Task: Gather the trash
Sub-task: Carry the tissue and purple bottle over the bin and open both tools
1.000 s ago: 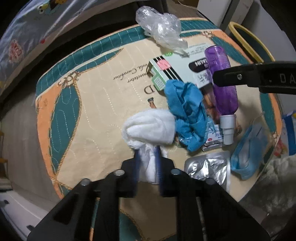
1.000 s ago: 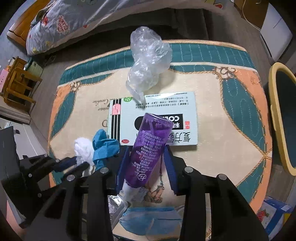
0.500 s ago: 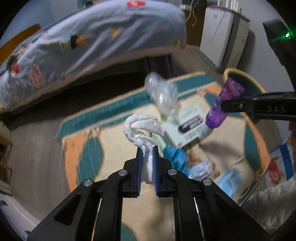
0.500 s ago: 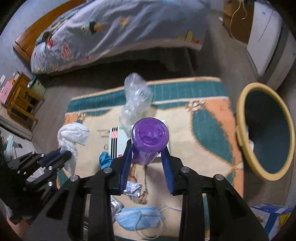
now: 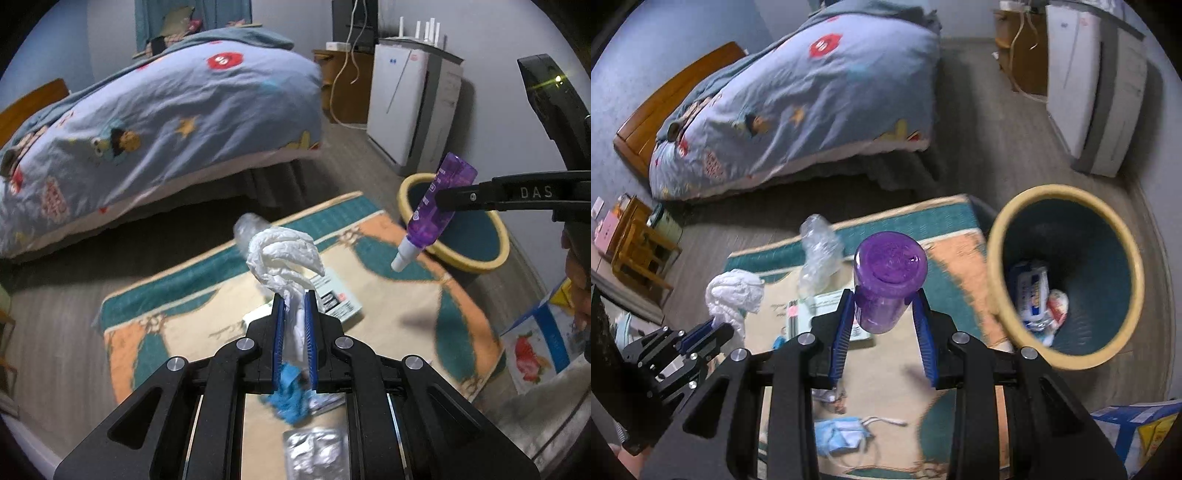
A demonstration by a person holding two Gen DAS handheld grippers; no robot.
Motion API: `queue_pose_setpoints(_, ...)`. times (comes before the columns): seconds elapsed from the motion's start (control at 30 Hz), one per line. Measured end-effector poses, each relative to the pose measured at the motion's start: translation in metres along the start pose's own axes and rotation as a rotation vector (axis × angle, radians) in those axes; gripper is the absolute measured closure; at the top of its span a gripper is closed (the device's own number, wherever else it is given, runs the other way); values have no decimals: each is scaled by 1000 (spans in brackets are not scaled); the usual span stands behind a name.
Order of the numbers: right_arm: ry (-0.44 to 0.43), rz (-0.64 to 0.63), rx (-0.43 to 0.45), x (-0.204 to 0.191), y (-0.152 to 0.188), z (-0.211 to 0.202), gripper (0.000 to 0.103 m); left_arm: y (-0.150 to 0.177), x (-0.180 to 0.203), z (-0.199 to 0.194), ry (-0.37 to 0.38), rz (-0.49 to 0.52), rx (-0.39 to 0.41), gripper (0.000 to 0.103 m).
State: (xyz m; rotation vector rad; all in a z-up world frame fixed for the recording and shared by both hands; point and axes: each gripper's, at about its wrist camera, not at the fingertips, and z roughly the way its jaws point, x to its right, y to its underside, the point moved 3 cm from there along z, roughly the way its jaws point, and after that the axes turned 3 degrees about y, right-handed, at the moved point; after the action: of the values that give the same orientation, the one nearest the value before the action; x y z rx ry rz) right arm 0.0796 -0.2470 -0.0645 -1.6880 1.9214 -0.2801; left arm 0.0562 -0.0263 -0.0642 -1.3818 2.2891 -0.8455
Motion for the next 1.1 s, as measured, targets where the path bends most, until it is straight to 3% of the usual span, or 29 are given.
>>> queue_pose_setpoints(0.2,34,42,34,42,-8,-11,71,-15,22,5,26,14,26,91)
queue_pose_setpoints(0.7,96,172,41,150,-10,-20,71,-44,104,57,103,122,-13,91)
queue_pose_setpoints(1.1,206,294,-13,232,5,-12,71,-55,178,100,198,192,-52,91)
